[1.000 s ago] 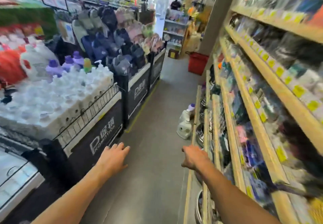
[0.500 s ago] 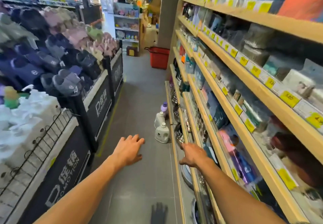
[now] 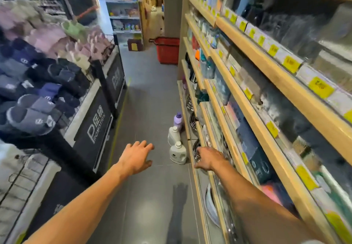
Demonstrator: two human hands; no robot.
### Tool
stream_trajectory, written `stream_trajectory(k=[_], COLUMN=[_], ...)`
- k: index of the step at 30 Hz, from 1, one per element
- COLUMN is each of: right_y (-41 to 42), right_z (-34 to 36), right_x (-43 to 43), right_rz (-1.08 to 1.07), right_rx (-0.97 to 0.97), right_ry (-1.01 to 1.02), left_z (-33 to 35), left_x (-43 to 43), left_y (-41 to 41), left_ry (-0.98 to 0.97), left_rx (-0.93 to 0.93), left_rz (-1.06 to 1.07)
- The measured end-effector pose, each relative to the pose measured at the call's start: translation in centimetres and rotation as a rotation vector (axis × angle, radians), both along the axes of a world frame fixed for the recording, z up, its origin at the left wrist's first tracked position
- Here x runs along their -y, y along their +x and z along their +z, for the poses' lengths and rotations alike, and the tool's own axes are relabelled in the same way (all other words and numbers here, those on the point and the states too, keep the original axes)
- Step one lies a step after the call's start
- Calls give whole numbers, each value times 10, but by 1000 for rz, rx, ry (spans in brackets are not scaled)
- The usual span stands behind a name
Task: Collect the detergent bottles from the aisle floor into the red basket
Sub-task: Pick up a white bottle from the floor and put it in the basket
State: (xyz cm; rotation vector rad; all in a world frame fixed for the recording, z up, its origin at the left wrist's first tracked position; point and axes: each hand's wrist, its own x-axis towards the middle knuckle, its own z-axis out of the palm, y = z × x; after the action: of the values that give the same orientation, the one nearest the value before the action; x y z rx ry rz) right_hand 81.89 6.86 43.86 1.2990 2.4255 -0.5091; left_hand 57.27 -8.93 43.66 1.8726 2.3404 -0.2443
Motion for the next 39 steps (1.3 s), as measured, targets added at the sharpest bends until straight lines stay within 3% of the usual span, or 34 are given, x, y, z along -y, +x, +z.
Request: stream_trajectory(k=[14,20,25,31,39], right_y=[-133,-172,-185,-213,-236], right_z=[-28,-64,-138,-252,-428], right_x=[-172,-235,-274,-340,-393], right_rz=[-83,-129,-145,-164,-164], right_rx=[66,50,28,104,138], right_ry=[-99,-105,-253,-460,-451], left_z=[-47,-75,-136,-241,-401], left_x=[-209,-300,-337,-368,-428], left_y=[-159,-189,-195,-231,-219], left_ry=[-135,-184,-346,-442,-561], left_rx=[54,84,187,300,438], left_rz=[-121,-185,-276,-121,-62])
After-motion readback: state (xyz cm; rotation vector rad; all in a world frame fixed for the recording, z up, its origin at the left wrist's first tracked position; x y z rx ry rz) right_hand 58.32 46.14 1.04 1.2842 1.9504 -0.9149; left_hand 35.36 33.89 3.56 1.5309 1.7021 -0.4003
